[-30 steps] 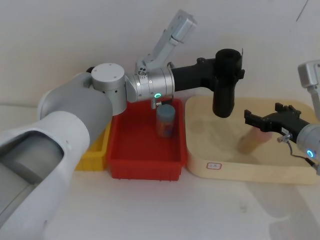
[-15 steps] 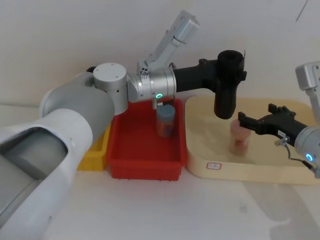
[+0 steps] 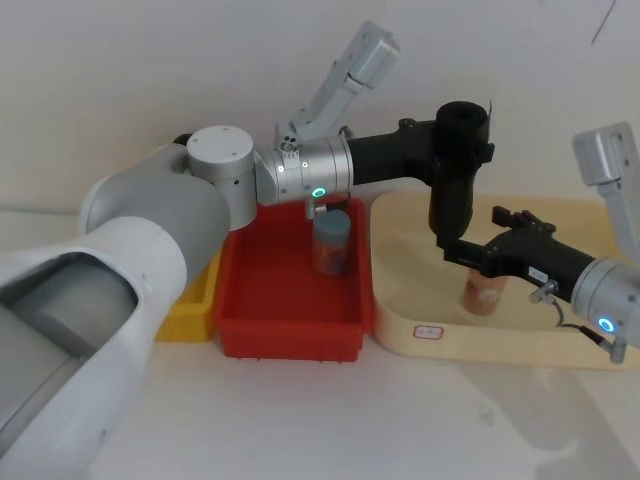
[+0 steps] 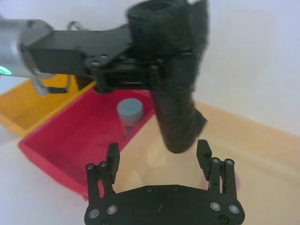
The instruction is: Pick up the garbage bag with the one hand and transfer it to the other hand.
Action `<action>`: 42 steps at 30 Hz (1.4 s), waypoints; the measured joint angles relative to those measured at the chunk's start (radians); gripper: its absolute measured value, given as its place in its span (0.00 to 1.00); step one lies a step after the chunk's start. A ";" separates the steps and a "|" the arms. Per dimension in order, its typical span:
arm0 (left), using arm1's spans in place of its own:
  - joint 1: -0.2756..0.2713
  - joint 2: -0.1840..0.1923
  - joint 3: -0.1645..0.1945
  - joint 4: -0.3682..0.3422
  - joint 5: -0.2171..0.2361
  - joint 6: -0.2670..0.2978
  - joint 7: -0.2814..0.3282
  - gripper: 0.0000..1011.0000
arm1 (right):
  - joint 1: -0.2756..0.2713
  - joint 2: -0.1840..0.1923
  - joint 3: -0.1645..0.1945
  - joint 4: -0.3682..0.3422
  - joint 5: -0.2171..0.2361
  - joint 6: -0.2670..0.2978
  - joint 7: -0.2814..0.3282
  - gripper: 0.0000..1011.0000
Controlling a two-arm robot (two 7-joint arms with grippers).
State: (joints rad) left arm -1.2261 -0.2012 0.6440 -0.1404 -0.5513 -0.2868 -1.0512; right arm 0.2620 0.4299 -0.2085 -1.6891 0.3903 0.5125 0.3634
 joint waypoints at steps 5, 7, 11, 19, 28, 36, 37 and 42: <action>-0.001 -0.001 0.001 0.002 0.000 -0.001 -0.001 0.47 | 0.011 0.003 -0.020 0.000 0.007 -0.016 0.028 0.99; -0.001 -0.001 0.001 0.002 0.000 -0.001 -0.001 0.47 | 0.016 0.002 -0.025 0.001 0.006 -0.018 0.028 0.99; -0.001 -0.001 0.001 0.003 0.000 -0.001 -0.001 0.47 | 0.030 -0.003 -0.040 0.007 -0.012 -0.023 0.010 0.99; -0.002 -0.002 0.000 0.004 0.000 -0.002 -0.002 0.47 | 0.056 -0.024 -0.060 0.024 -0.066 -0.025 -0.064 0.99; -0.002 -0.002 0.000 0.005 0.000 -0.002 -0.002 0.47 | 0.089 -0.061 -0.072 0.066 -0.116 -0.012 -0.144 0.99; -0.002 -0.002 0.000 0.005 0.000 -0.002 -0.002 0.47 | 0.127 -0.091 -0.086 0.124 -0.139 -0.008 -0.168 0.99; -0.002 -0.002 0.000 0.005 0.000 -0.002 -0.002 0.47 | 0.134 -0.097 -0.088 0.137 -0.141 -0.009 -0.170 0.99; -0.002 -0.002 0.000 0.005 0.000 -0.001 -0.002 0.47 | 0.154 -0.113 -0.092 0.171 -0.144 -0.016 -0.169 0.99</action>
State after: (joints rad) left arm -1.2285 -0.2033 0.6445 -0.1351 -0.5512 -0.2883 -1.0533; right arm 0.4160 0.3172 -0.3003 -1.5186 0.2468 0.4964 0.1947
